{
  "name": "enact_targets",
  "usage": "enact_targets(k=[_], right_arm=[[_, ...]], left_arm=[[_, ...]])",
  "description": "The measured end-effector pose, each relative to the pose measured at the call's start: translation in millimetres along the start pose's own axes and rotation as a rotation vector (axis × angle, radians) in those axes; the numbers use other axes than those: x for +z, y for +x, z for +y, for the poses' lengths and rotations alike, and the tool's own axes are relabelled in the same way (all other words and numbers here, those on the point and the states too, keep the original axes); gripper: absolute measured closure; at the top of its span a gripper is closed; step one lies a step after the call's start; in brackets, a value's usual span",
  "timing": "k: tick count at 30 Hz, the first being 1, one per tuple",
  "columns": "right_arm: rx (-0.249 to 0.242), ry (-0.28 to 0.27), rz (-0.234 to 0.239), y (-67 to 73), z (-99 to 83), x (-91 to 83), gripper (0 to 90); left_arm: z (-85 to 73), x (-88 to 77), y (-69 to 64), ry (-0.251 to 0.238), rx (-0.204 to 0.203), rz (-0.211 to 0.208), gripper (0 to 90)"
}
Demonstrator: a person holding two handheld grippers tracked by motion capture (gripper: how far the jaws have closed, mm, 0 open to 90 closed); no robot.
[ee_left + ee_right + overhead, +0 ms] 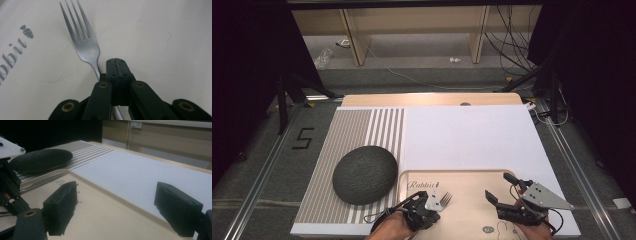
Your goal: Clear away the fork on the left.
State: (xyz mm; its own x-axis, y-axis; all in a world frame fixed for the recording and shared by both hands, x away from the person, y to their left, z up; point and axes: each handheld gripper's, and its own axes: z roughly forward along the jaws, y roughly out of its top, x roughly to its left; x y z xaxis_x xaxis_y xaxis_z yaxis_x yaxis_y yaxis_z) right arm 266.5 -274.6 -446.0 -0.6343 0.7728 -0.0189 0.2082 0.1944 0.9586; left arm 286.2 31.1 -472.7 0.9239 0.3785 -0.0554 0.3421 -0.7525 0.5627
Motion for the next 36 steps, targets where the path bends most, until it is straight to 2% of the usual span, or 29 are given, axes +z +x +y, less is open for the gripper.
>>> enact_targets(k=[4,9,19,23,28,36], right_arm=[[-0.002,0.003,0.0,-0.1,-0.1,-0.1,19.5],[-0.004,0.006,0.001,0.1,-0.2,0.3,19.4],[-0.004,0.004,0.003,-0.2,-0.3,0.6,19.4],[-0.002,0.003,0.002,-0.2,-0.1,0.4,19.4],[-0.003,0.003,0.004,-0.3,-0.2,0.5,19.5],[-0.004,0.003,0.003,-0.1,-0.1,0.5,19.5]], left_arm=[[-2.2,-1.4,3.4,-0.004,-0.007,0.005,89.3],[-4.0,-4.4,9.2,0.007,-0.014,0.03,89.3],[-12.0,-13.1,29.3,0.039,-0.048,0.055,89.2],[-13.5,-15.2,32.3,0.052,-0.052,0.072,89.3],[-15.0,-17.6,35.5,0.068,-0.049,0.07,89.3],[-17.0,-20.0,39.7,0.081,-0.081,0.077,89.3]])
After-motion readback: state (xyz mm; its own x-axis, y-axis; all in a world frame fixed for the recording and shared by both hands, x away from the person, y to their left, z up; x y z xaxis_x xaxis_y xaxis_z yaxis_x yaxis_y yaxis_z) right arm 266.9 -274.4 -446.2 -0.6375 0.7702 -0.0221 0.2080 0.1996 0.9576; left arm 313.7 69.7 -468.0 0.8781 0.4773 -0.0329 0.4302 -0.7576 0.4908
